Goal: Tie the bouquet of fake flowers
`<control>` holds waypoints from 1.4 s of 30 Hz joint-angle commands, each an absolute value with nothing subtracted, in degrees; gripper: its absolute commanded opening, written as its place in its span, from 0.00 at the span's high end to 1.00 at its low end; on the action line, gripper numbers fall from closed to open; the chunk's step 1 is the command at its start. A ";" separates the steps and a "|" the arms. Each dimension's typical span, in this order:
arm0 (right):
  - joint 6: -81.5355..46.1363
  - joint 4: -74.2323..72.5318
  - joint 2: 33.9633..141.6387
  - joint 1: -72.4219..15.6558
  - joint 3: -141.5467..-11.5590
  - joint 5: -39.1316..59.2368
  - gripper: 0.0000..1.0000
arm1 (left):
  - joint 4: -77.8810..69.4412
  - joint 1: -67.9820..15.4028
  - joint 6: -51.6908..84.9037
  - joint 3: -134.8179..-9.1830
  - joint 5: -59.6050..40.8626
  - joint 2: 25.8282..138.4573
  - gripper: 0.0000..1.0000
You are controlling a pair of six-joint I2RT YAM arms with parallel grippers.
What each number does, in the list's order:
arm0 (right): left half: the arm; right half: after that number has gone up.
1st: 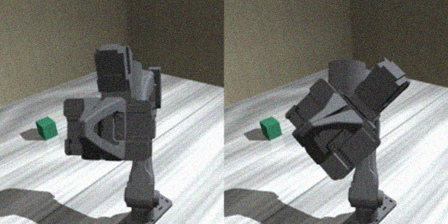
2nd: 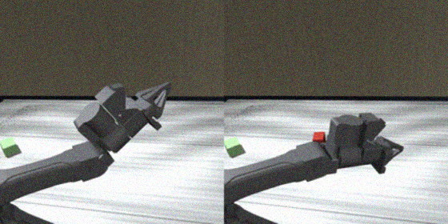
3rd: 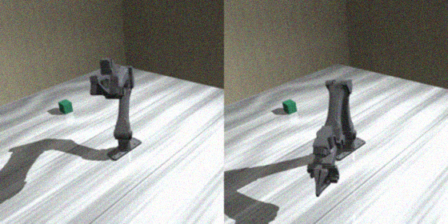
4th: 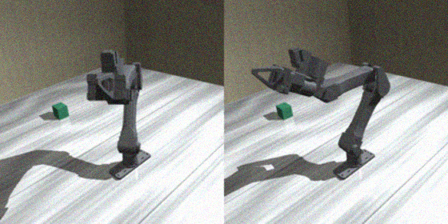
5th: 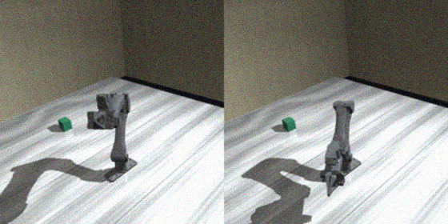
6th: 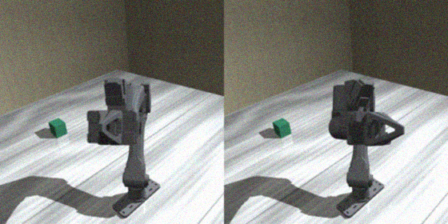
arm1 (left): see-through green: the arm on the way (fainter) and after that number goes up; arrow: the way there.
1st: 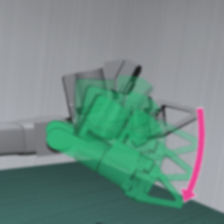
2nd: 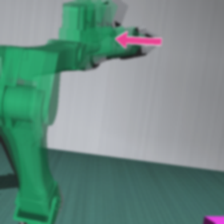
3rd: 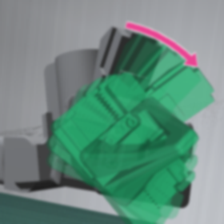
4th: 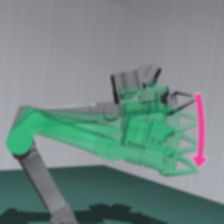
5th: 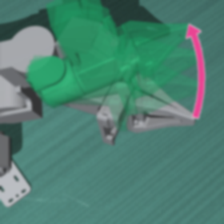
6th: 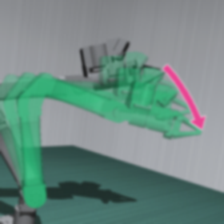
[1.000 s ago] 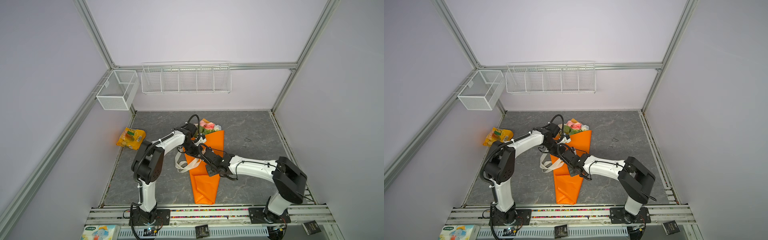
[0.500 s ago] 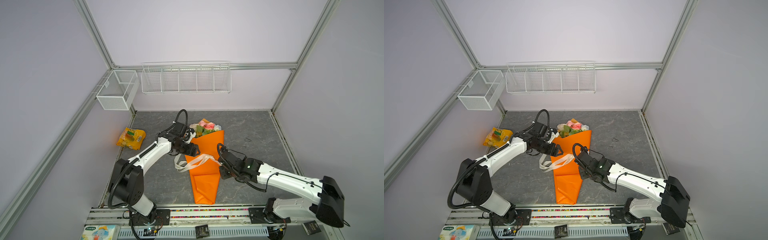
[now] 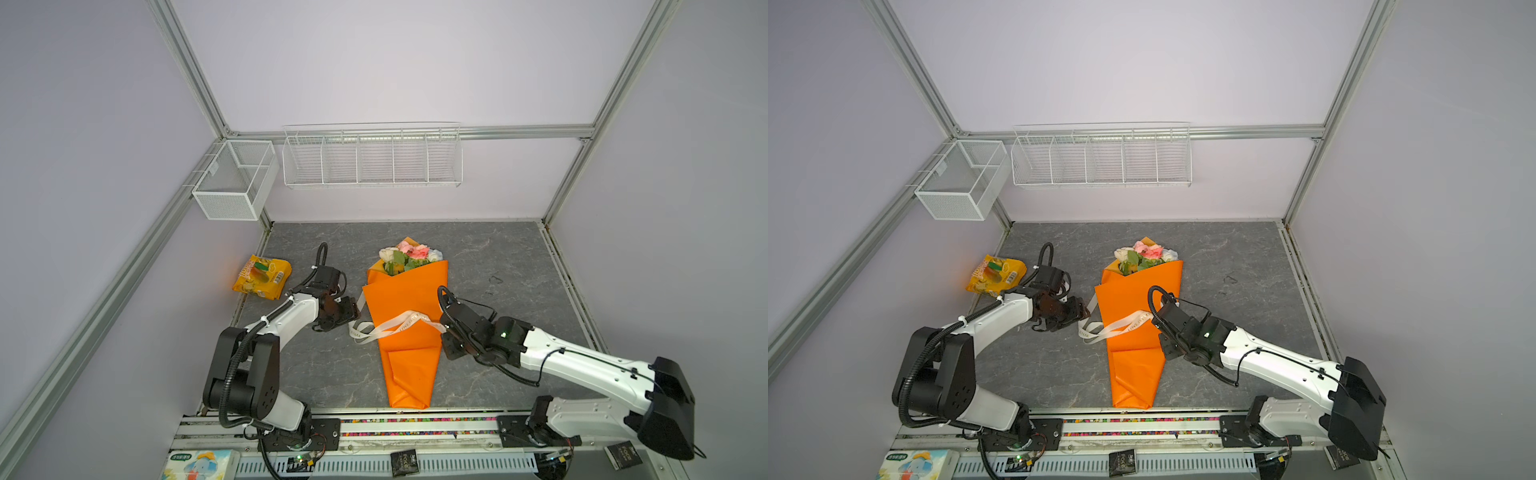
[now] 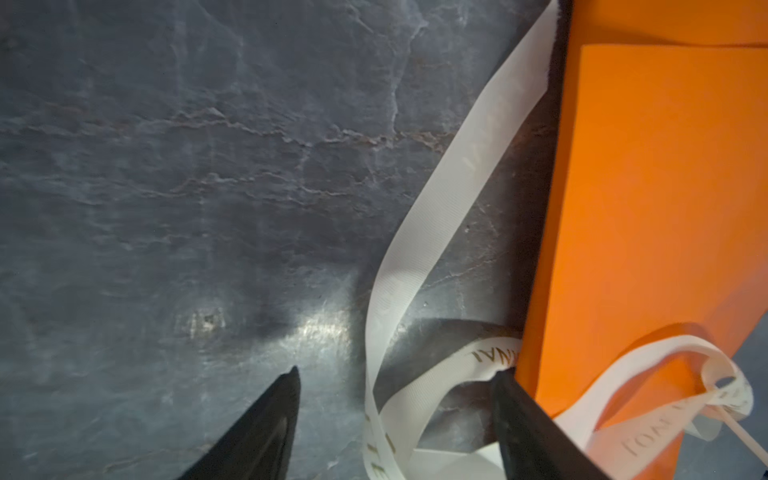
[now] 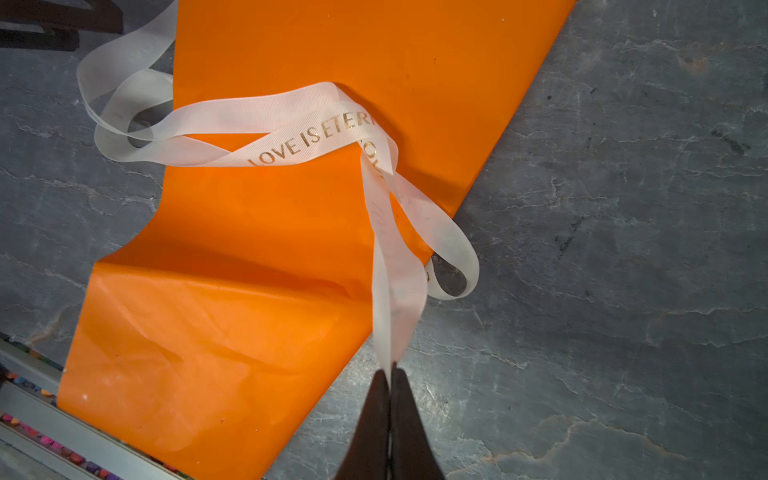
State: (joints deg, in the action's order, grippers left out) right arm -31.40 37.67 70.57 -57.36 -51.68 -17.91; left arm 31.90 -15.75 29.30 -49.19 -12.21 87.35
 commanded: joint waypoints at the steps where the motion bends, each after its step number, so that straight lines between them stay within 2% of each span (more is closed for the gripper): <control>1: -30.15 37.62 70.66 -57.35 -52.55 -17.58 0.93 | 29.39 -15.64 33.67 -46.20 -10.12 87.64 0.30; 4: -29.96 37.88 70.48 -57.31 -52.56 -17.46 0.94 | 26.19 -15.64 34.60 -43.62 -10.69 87.33 0.35; 5: -29.82 38.01 70.34 -57.30 -52.46 -17.56 0.93 | 25.37 -15.64 34.47 -43.35 -11.49 87.86 0.40; 10: -30.47 40.76 68.86 -57.32 -52.77 -19.77 0.94 | 22.62 -15.64 34.61 -42.79 -14.35 89.63 0.78; 14: -32.33 44.07 66.71 -57.22 -52.51 -22.29 0.94 | 23.20 -15.64 34.59 -42.99 -13.05 86.89 1.00; 20: -37.60 50.25 61.17 -56.51 -50.75 -27.84 0.94 | 26.14 -15.60 34.10 -44.12 -9.73 80.72 1.00; 26: -43.83 60.08 54.49 -52.17 -49.36 -36.23 0.94 | 28.51 -15.47 33.78 -43.34 -5.11 73.55 1.00; 30: -42.60 61.80 50.46 -44.95 -48.41 -39.32 0.94 | 29.95 -15.38 34.05 -42.42 -2.07 69.87 1.00; 33: -37.65 59.17 49.77 -36.47 -47.23 -36.72 0.94 | 30.53 -15.29 34.67 -41.55 0.11 67.49 1.00; 36: -29.24 52.78 51.80 -27.41 -46.78 -28.22 0.94 | 27.48 -15.29 33.61 -39.62 -2.31 66.36 1.00; 42: -25.48 51.00 55.77 -16.28 -48.70 -33.91 0.93 | 22.38 -15.29 32.04 -38.13 -16.41 71.44 1.00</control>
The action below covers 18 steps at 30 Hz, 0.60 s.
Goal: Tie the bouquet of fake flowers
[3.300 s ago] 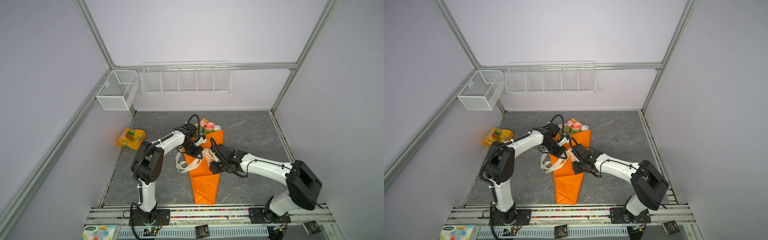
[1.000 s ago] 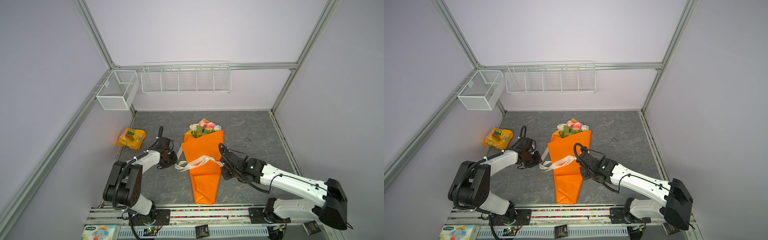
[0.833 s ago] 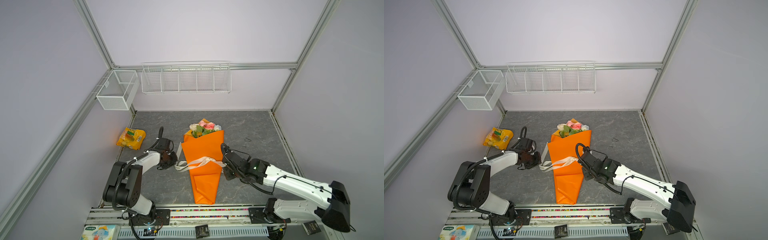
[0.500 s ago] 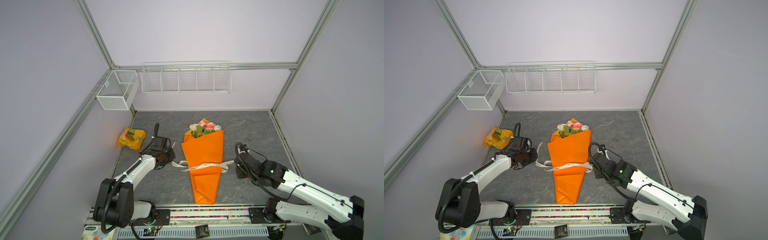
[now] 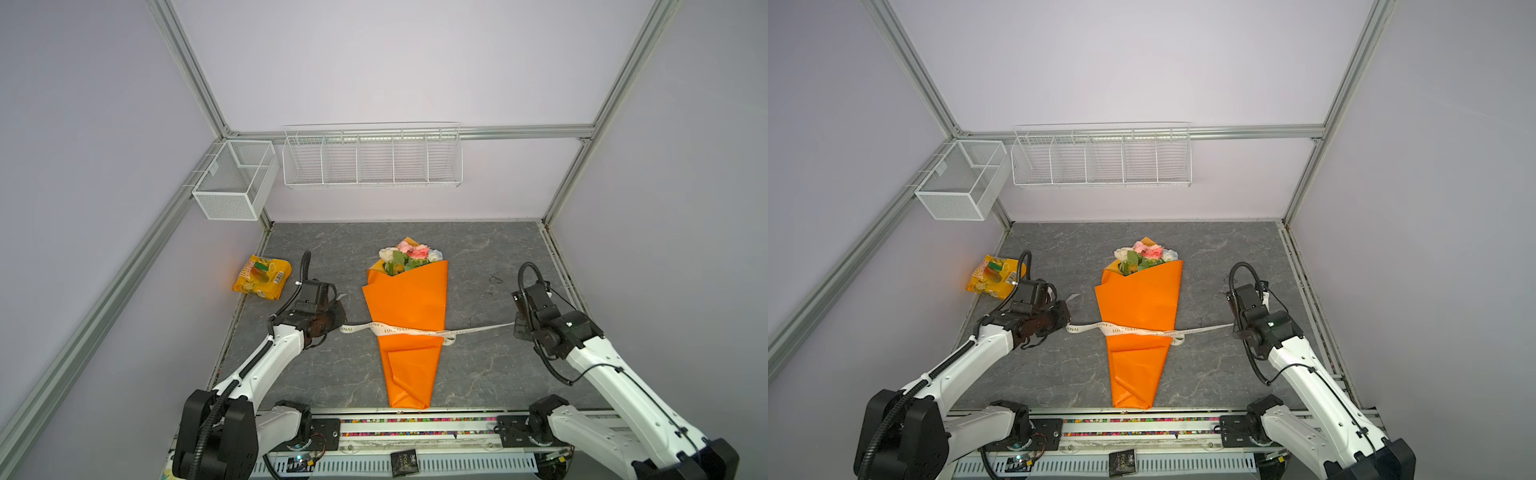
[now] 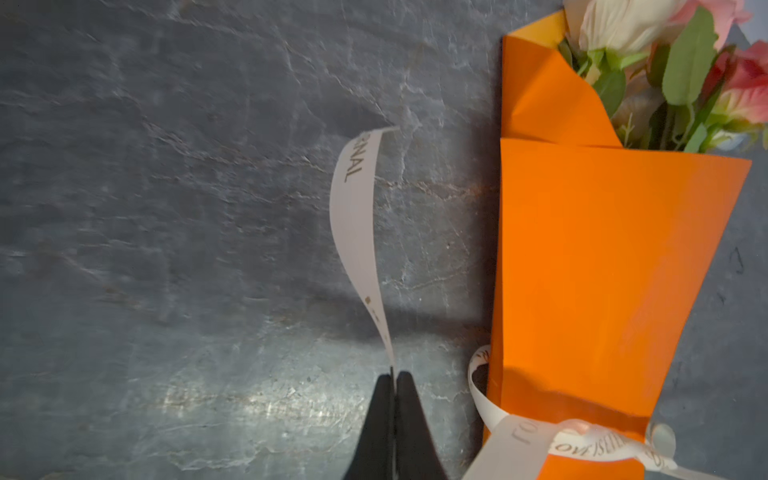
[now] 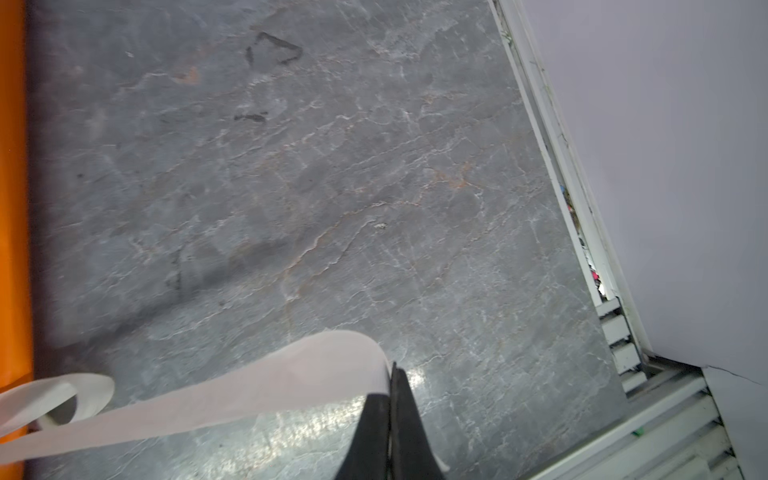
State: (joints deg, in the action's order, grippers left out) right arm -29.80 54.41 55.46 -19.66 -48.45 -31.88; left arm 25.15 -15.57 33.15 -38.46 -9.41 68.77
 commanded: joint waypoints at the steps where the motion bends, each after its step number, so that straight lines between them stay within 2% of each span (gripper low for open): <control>1: -22.84 48.00 56.53 -14.15 -47.59 -34.05 0.93 | 22.52 -15.29 32.54 -38.19 -16.99 72.92 1.00; 2: -22.18 46.51 58.01 -10.50 -47.41 -33.78 0.93 | 21.81 -15.38 32.89 -37.80 -17.68 73.95 1.00; 4: -21.54 46.23 61.63 -4.67 -49.81 -24.87 0.94 | 21.03 -15.38 33.10 -37.40 -18.18 75.75 0.98; 5: -23.18 46.39 63.72 -3.53 -49.98 -22.16 0.90 | 21.92 -15.32 32.56 -37.97 -18.05 76.82 0.88; 6: -23.10 45.36 65.35 -2.93 -50.01 -18.99 0.82 | 22.49 -15.38 32.16 -38.30 -18.01 77.51 0.88; 7: -22.66 43.67 67.59 -2.24 -50.01 -15.37 0.69 | 22.46 -15.34 31.84 -38.29 -17.91 77.94 0.88; 8: -22.76 43.39 70.41 -1.02 -51.40 -11.88 0.61 | 21.86 -15.38 32.01 -38.00 -17.71 77.91 0.80; 9: -23.29 44.62 72.91 -0.25 -52.74 -10.04 0.58 | 21.49 -15.31 32.23 -37.80 -17.64 77.99 0.69; 10: -23.68 45.41 74.95 -0.43 -53.96 -9.34 0.55 | 21.37 -15.33 32.21 -37.73 -17.49 77.92 0.67; 11: -24.27 45.37 75.61 -0.66 -54.36 -8.20 0.51 | 21.11 -15.31 32.11 -37.63 -17.75 77.65 0.67; 12: -25.94 45.07 75.29 -0.64 -54.21 -7.28 0.49 | 21.25 -15.30 32.16 -37.66 -17.41 77.38 0.61; 14: -32.15 42.52 72.86 -0.94 -52.02 -2.46 0.42 | 21.58 -15.28 31.85 -37.71 -16.74 76.64 0.58; 15: -35.05 40.29 71.80 -1.45 -50.77 0.98 0.41 | 21.77 -15.29 31.89 -37.63 -16.18 76.46 0.54; 17: -42.02 37.29 70.44 -3.12 -46.71 5.44 0.39 | 22.72 -15.20 32.83 -37.70 -13.96 75.88 0.40; 18: -46.05 35.73 69.95 -4.05 -45.30 6.30 0.39 | 23.17 -15.19 33.50 -37.73 -13.04 75.43 0.39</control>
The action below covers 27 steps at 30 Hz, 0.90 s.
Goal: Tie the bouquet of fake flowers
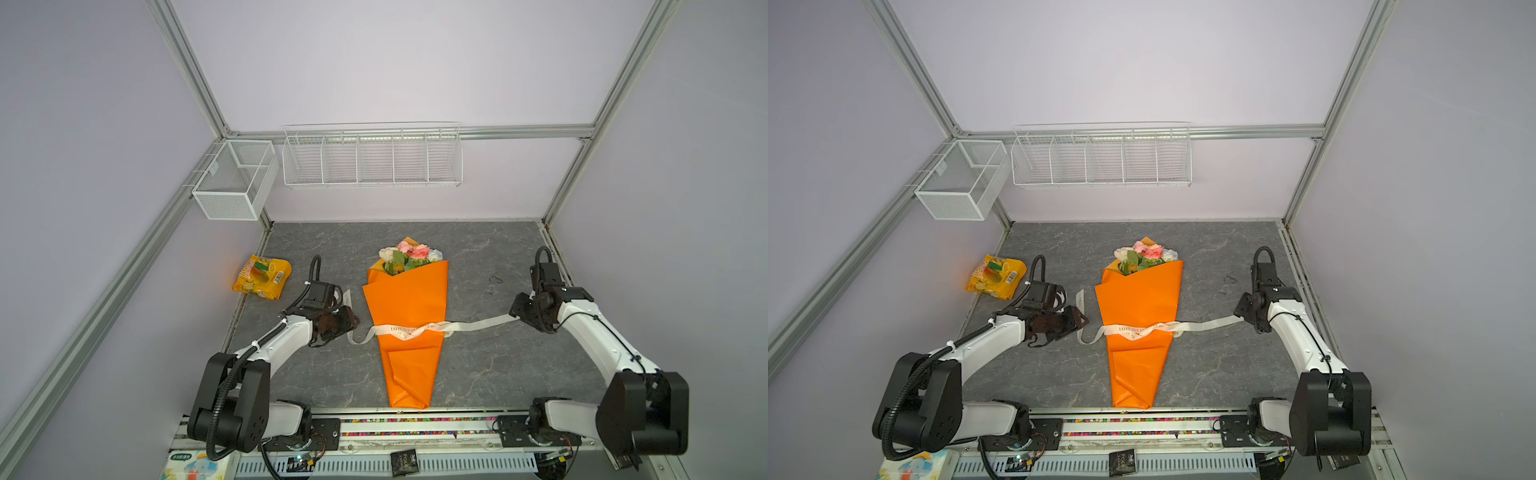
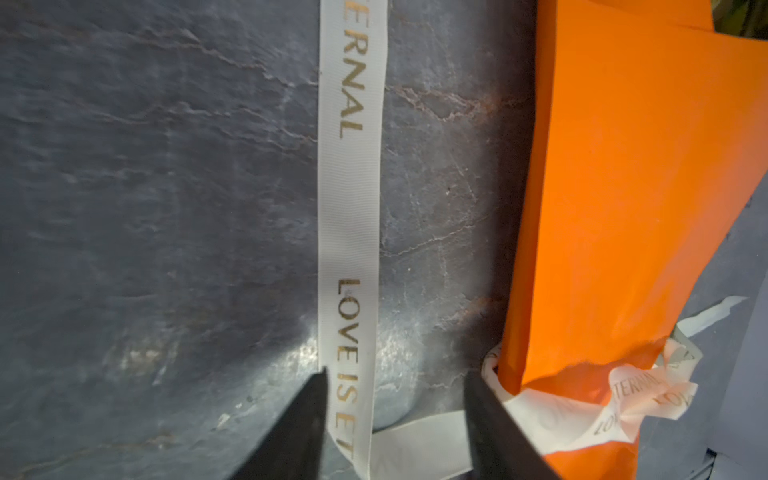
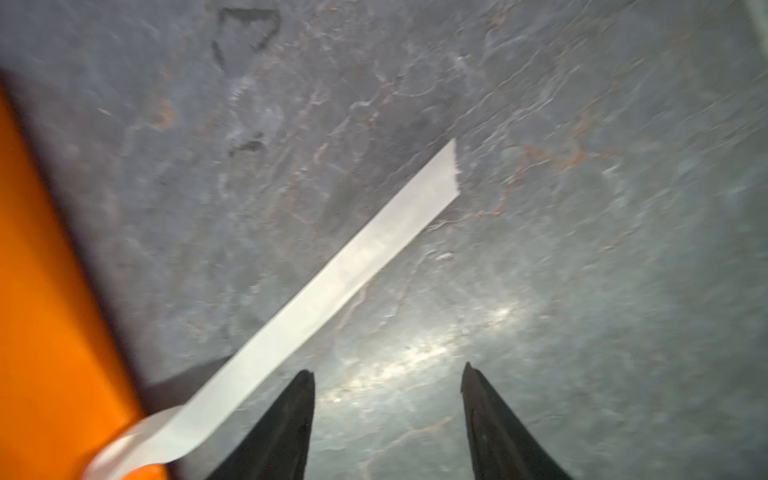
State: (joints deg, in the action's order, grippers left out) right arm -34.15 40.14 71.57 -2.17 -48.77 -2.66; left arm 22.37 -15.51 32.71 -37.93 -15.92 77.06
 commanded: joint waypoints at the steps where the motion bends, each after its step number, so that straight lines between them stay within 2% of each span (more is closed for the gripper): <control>1: -50.55 33.31 69.42 -5.25 -43.66 7.55 0.39 | 23.29 -15.20 33.95 -37.58 -12.33 74.77 0.39; 4: -63.03 23.42 68.27 -12.17 -38.72 7.81 0.38 | 23.97 -15.03 37.87 -37.01 -8.52 72.40 0.30; 7: -72.53 18.14 70.00 -16.45 -36.10 8.74 0.36 | 24.39 -14.77 37.57 -37.38 -7.91 71.10 0.30; 10: -82.28 13.25 70.91 -20.48 -33.23 7.26 0.32 | 25.56 -14.38 37.14 -38.13 -6.52 71.26 0.25; 15: -93.24 6.98 71.67 -23.21 -30.49 2.69 0.18 | 25.83 -12.64 36.39 -38.92 -8.03 72.37 0.24; 21: -100.58 0.21 77.46 -24.18 -30.16 4.51 0.19 | 26.29 -11.78 35.68 -39.53 -8.61 73.17 0.23; 27: -105.73 -1.84 82.31 -27.49 -31.28 3.85 0.24 | 25.90 -11.69 35.97 -39.73 -10.32 75.14 0.22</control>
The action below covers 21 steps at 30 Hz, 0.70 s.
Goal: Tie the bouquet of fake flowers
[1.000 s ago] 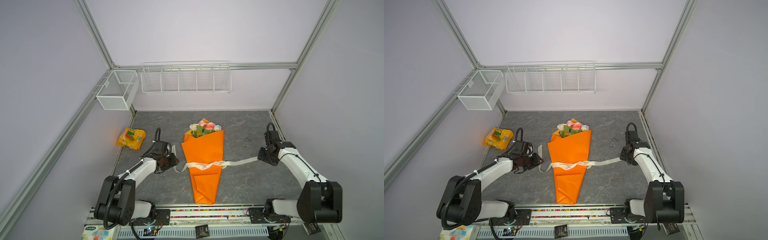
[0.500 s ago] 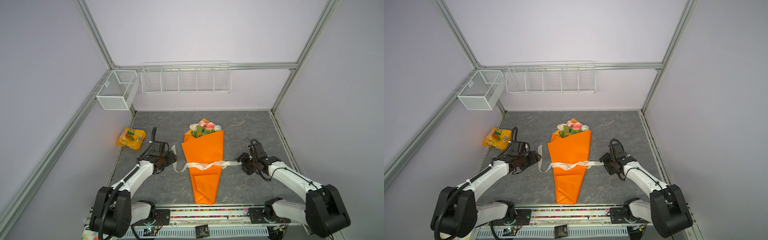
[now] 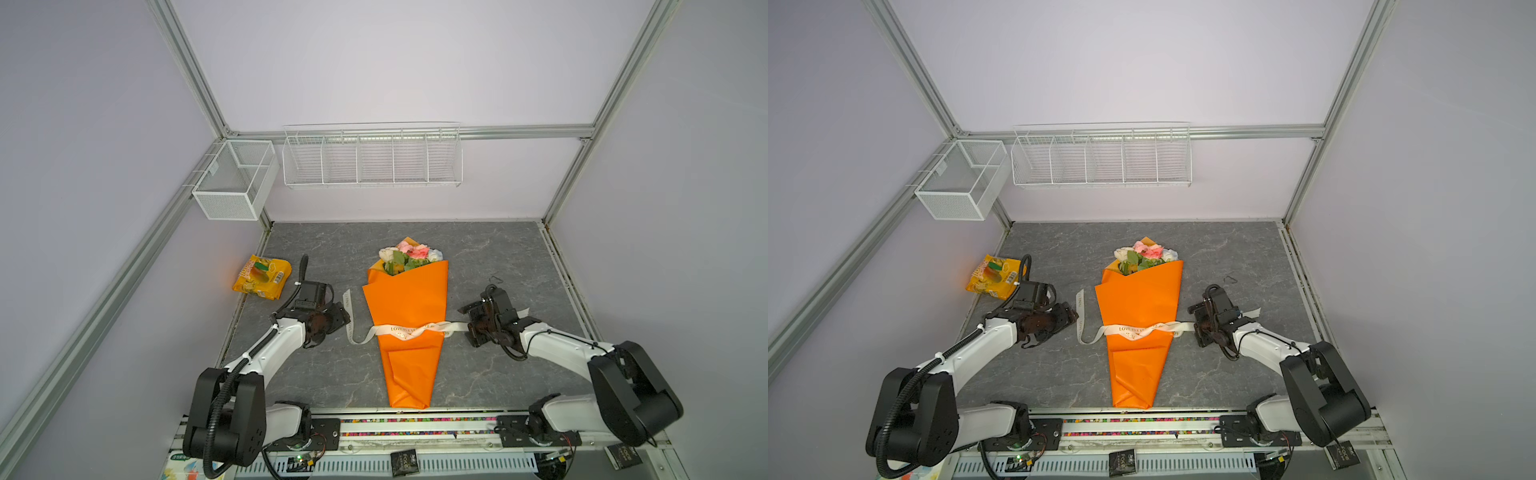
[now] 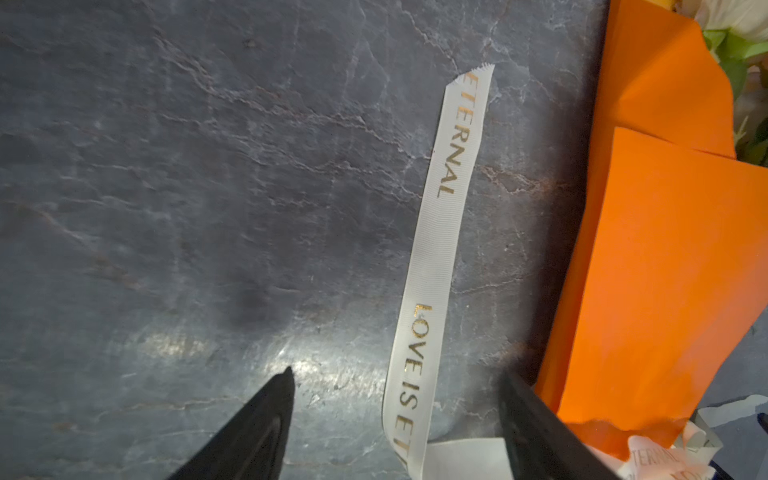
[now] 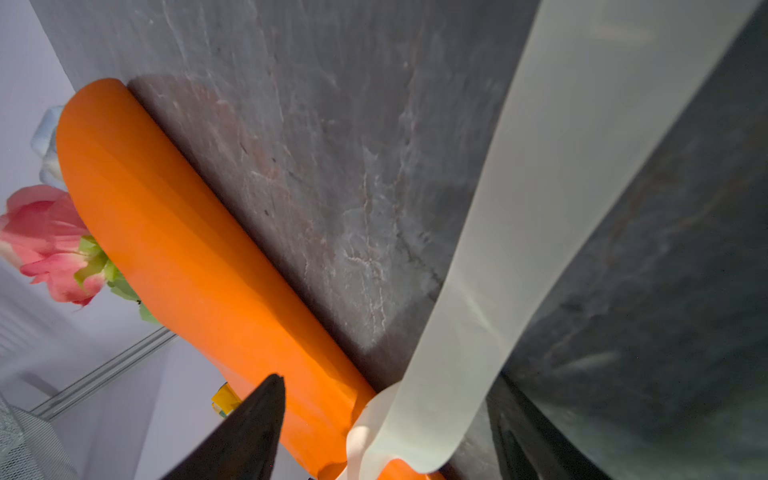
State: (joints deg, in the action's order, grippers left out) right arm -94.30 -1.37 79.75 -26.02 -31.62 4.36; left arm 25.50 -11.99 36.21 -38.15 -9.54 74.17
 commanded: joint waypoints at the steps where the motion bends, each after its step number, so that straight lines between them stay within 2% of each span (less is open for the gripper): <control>1: -106.61 -1.48 83.09 -27.87 -31.29 3.66 0.28 | 25.77 -11.69 36.03 -39.63 -10.41 75.39 0.23; 5: -108.18 -2.97 85.47 -28.82 -30.58 3.06 0.42 | 25.67 -11.69 35.74 -39.56 -11.26 75.99 0.23; 6: -108.27 -2.68 85.49 -29.10 -30.54 2.22 0.51 | 25.69 -11.69 35.61 -39.64 -11.47 76.12 0.23; 7: -107.72 -2.84 85.44 -29.13 -30.50 1.42 0.64 | 25.66 -11.69 35.51 -39.71 -11.81 76.43 0.23; 8: -107.37 -1.73 84.95 -29.17 -30.78 0.62 0.72 | 25.80 -11.69 35.50 -39.80 -11.84 76.77 0.23; 11: -104.23 2.63 83.24 -29.10 -32.91 -1.61 0.80 | 25.70 -11.69 36.06 -39.40 -12.35 77.31 0.23; 13: -100.91 4.55 81.93 -29.11 -34.58 -2.92 0.90 | 25.37 -11.69 36.43 -38.83 -12.32 77.34 0.23; 15: -97.80 8.30 80.61 -29.16 -37.09 -4.48 0.94 | 25.20 -11.69 36.77 -38.63 -12.42 77.64 0.23; 21: -91.46 11.78 79.52 -29.28 -41.32 -4.59 0.94 | 21.95 -12.18 38.50 -38.31 -15.67 82.17 0.26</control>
State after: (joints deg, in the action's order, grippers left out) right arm -91.46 7.73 80.27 -28.97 -40.25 -3.18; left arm 23.62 -12.01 37.08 -38.17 -14.00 80.23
